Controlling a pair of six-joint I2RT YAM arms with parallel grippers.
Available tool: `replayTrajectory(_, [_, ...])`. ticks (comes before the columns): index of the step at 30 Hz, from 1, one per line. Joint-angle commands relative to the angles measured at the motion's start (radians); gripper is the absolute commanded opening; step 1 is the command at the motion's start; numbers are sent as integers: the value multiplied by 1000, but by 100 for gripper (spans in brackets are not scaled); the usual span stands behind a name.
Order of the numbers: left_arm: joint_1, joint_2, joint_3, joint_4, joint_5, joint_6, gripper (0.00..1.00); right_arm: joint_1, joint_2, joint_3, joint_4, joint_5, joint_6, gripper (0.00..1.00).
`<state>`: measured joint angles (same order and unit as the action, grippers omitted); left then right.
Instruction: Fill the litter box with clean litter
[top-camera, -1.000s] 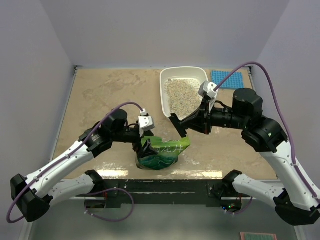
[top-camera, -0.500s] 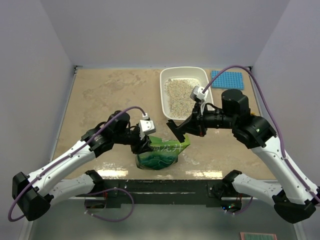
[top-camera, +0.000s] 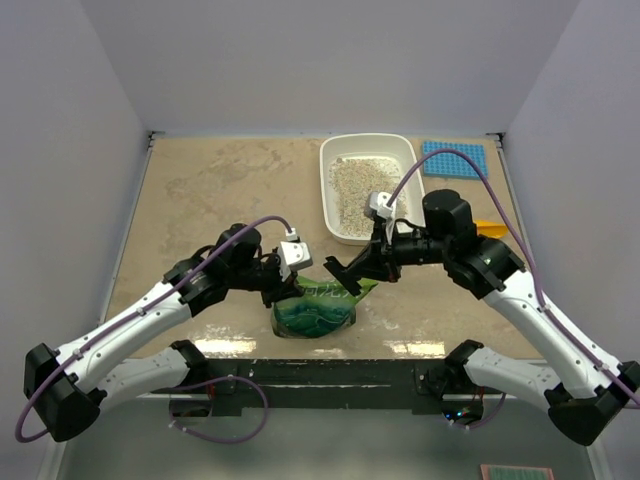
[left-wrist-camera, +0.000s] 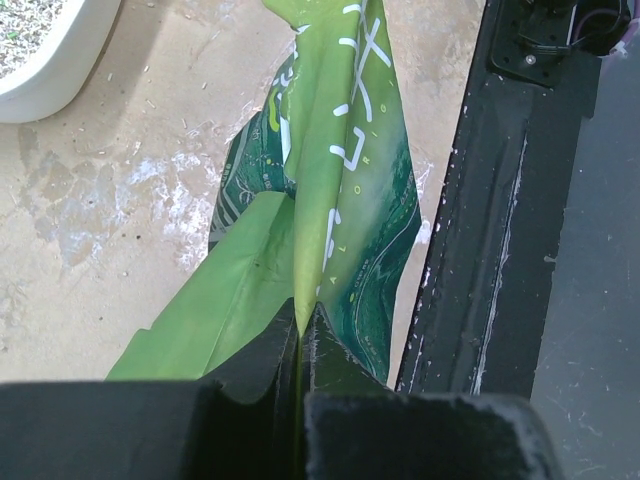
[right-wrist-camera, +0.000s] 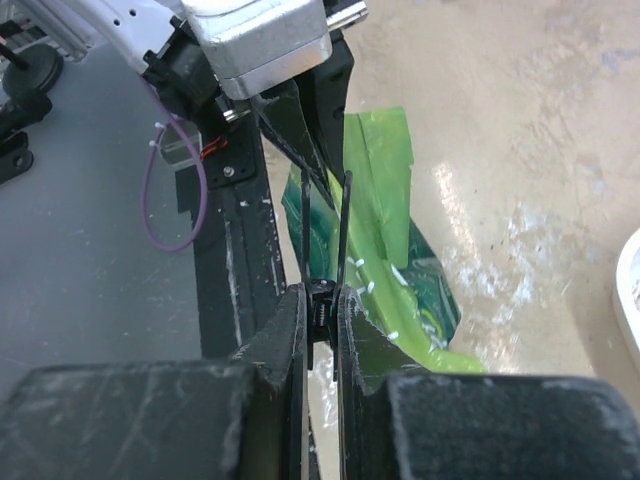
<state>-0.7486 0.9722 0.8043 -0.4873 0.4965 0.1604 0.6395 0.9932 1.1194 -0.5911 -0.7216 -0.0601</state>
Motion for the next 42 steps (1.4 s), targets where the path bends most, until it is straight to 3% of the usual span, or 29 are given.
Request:
replayTrajectory(1, [5, -36, -11, 13, -56, 22, 0, 6, -48, -46, 204, -113, -96, 0])
replayTrajectory(7, [3, -66, -22, 21, -30, 21, 0, 6, -58, -113, 292, -226, -233, 0])
replayTrajectory(17, [5, -58, -24, 36, 13, -1, 0, 6, -13, -165, 363, -269, -392, 0])
replayTrajectory(30, [5, -72, -19, 39, 4, -7, 0, 6, 78, -187, 412, -317, -402, 0])
replayTrajectory(42, [3, -79, -10, 39, -16, -9, 0, 18, 105, -179, 277, -213, -445, 0])
